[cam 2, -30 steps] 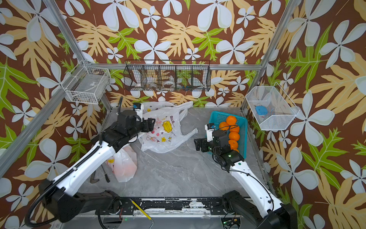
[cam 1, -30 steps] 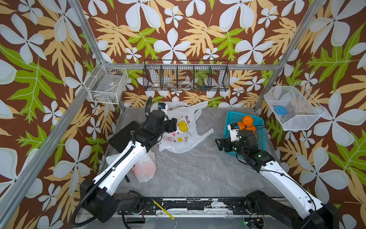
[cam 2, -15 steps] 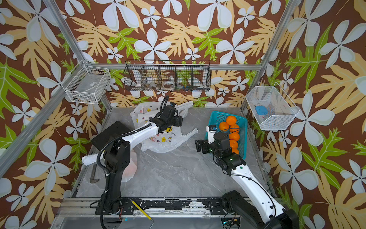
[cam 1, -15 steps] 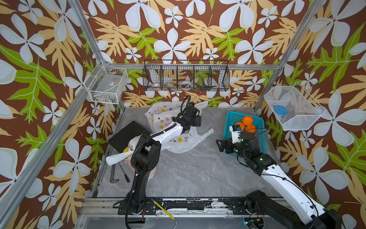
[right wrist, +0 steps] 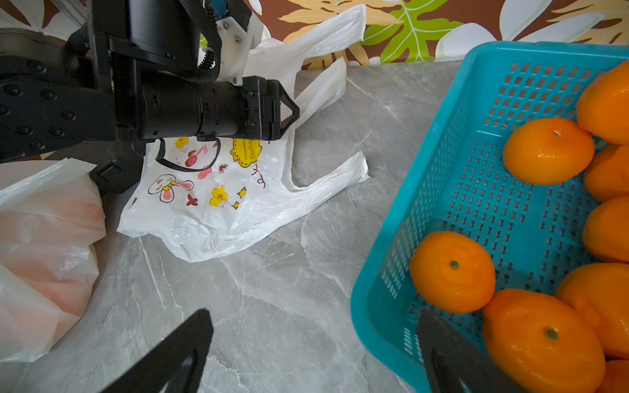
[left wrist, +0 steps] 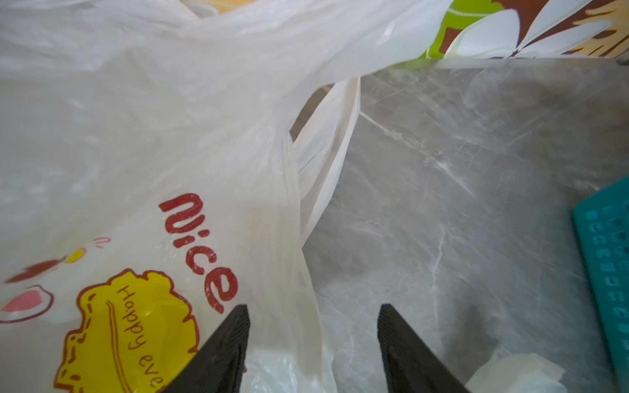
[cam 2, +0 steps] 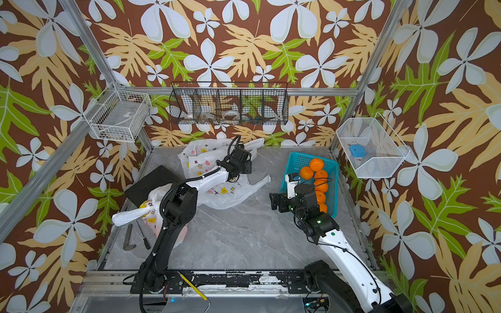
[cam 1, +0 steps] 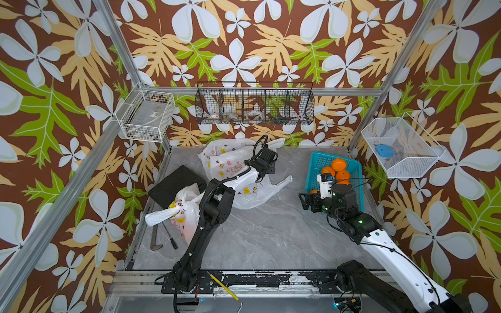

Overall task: Place the oranges into plastic bags & tie knots
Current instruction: Pick up the plastic bag.

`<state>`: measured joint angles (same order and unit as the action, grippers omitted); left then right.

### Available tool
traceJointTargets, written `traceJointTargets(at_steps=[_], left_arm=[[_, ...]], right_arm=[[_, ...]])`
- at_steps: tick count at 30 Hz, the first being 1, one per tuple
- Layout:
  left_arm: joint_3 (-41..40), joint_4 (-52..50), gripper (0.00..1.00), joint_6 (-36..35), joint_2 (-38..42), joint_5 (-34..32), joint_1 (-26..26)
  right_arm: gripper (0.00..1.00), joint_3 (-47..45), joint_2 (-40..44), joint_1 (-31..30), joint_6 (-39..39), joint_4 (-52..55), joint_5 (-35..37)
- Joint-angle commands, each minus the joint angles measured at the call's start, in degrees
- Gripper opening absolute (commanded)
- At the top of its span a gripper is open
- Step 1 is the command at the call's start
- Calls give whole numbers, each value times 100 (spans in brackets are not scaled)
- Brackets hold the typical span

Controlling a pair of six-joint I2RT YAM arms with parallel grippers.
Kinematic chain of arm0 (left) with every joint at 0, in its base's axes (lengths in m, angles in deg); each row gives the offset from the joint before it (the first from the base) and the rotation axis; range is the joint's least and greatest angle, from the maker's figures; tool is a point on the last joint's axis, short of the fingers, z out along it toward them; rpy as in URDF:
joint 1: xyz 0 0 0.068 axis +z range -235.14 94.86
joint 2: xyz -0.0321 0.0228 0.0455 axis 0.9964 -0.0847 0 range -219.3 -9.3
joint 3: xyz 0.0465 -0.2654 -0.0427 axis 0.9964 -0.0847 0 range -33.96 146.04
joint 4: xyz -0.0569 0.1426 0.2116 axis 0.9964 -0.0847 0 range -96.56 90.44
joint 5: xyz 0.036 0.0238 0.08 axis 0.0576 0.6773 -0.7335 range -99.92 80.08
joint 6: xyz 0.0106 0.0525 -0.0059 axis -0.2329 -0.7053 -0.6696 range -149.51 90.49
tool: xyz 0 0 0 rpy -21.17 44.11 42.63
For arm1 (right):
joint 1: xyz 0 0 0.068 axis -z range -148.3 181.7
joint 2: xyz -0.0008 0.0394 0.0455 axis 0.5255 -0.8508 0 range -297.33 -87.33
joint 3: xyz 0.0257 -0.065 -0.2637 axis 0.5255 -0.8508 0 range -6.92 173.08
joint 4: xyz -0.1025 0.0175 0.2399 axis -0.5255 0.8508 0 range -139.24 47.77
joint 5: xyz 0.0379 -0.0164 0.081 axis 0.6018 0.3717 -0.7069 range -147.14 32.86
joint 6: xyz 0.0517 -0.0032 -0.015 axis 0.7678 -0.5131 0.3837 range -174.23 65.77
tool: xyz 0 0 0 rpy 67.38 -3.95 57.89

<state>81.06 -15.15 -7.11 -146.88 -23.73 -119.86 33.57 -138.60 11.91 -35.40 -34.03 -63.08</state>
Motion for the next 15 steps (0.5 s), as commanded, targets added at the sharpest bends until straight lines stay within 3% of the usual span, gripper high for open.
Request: traceJointTargets(at_steps=[1, 7, 15], left_arm=[[43, -51, 58, 89, -73, 20, 66], [21, -49, 41, 94, -138, 84, 156], [-56, 78, 29, 177, -216, 277, 238]], right_arm=[[96, -23, 29, -3, -72, 0, 84], [96, -50, 35, -7, -81, 17, 122], [96, -50, 37, -5, -92, 25, 120]])
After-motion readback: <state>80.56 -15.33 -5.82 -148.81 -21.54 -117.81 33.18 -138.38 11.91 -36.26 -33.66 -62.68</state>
